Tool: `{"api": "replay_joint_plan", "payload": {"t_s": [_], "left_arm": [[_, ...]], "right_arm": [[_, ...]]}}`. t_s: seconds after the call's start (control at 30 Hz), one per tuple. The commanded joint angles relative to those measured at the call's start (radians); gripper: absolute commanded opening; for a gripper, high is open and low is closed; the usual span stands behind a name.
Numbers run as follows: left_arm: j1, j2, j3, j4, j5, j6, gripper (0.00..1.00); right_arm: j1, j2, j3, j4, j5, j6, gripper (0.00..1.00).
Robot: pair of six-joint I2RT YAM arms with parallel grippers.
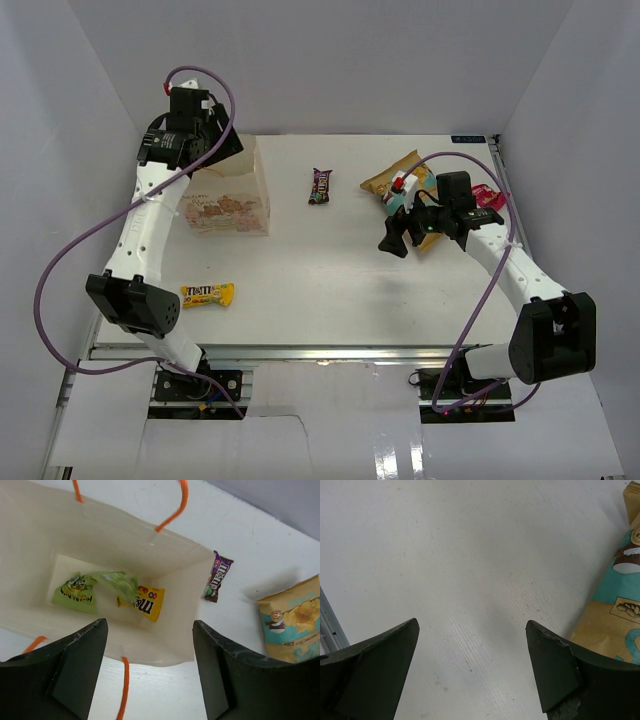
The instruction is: Place the snacks into the paper bag
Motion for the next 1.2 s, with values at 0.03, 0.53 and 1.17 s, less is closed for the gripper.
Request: {"api": "replay_joint_plan", "payload": {"t_s": [0.03,0.53,1.17], "left_arm": [[0.011,-0.057,0.120,0.009,0.003,0.001,0.81],[0.023,-0.722,-0.502,-0.035,-0.285,-0.462,0.80],[0.023,-1.047,-1.064,0.558,0.710,-0.381,0.79]], "right_arm": [[-0.003,-0.020,0.002,0.010,-0.022,-0.010,0.93],[-0.005,0.379,0.281,0.220,1.014,0.149,0.90],[-0.172,0.635,0.524,-0.022,0.471,0.205,0.64]]}}
